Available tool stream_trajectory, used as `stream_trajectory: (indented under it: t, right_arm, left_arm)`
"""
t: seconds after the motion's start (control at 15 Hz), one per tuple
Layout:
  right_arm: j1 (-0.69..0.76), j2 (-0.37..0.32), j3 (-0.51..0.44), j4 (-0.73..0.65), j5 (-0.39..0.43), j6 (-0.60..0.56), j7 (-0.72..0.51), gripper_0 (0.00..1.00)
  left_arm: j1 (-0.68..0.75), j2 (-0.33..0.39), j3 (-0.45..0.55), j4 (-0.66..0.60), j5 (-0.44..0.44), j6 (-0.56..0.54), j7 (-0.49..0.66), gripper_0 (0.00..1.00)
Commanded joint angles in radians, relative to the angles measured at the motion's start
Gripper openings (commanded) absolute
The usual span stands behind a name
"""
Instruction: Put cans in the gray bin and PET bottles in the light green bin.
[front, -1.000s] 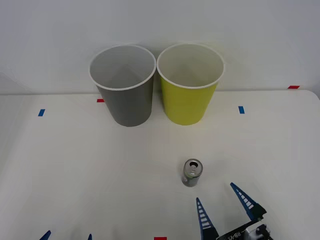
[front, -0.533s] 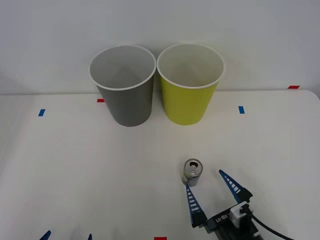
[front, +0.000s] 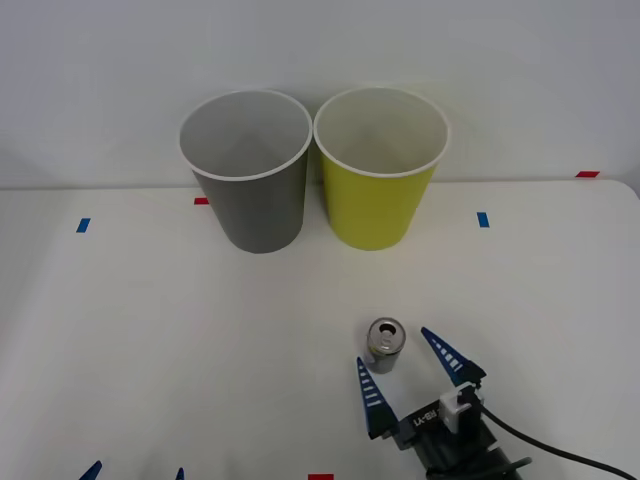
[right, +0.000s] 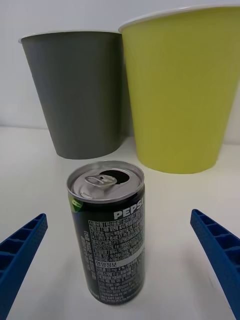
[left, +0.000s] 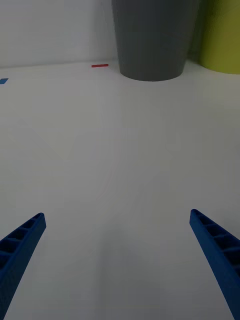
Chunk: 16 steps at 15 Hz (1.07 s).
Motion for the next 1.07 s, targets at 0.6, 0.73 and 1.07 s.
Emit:
stream_trajectory:
  t: [0.6,0.73,1.07]
  right_arm:
    - [-0.047,0.036,-0.012,0.000,0.000,0.066,0.017,1.00]
    - [-0.050,0.040,-0.006,0.000,0.000,0.066,0.018,1.00]
    - [-0.068,0.056,-0.001,0.000,0.000,0.100,0.020,1.00]
  left_arm:
    - [0.000,0.000,0.000,0.000,0.000,0.000,0.000,1.00]
    - [0.000,0.000,0.000,0.000,0.000,0.000,0.000,1.00]
    - [0.000,0.000,0.000,0.000,0.000,0.000,0.000,1.00]
